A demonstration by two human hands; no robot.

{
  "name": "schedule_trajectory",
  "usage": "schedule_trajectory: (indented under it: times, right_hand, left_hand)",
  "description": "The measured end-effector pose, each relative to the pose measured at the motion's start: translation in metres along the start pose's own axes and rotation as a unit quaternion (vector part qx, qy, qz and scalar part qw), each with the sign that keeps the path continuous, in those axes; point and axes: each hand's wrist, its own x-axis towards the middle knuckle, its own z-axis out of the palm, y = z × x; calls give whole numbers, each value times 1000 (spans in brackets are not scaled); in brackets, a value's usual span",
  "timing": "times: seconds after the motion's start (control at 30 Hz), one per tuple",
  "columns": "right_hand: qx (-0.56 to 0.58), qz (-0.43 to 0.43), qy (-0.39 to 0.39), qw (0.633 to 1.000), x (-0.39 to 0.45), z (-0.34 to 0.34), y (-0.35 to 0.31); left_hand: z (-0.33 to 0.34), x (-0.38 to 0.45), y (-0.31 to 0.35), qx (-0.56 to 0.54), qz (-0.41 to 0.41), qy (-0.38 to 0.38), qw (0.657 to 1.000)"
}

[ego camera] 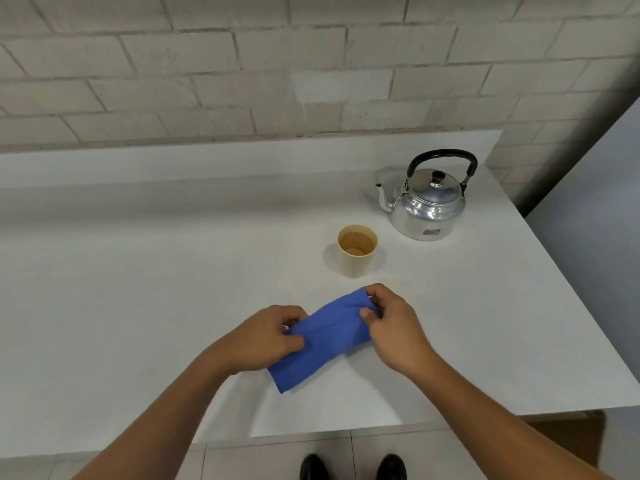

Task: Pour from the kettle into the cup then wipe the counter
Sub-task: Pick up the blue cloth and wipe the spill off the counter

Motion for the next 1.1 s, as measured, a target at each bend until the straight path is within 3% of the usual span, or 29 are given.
schedule_trajectory:
  times: [0.2,0.37,0.5,0.63,0.8,0.9,1.1]
  right_hand:
    - [-113,35,48,992,0,-60,36]
    - [-206,41,74,975,15,-95,55]
    - [-340,27,111,934,15,-95,61]
    - [-333,3,154,930,-15,-55,63]
    - [-302,59,129,943,-44,-2,81]
    - [-276,67,139,949,-33,-22,95]
    - [-292,49,161,941,29,-84,112]
  left_hand:
    - [79,28,31,-42,20,7,999]
    - [105,37,39,-58,61,42,996]
    - [88,35,18,49,168,175,969]
    - [58,36,-27,189,202,283,919]
    - [40,32,-79,287,138,236,918]
    - [40,28,-99,305,145,198,920]
    - [42,28,-100,304,149,206,918]
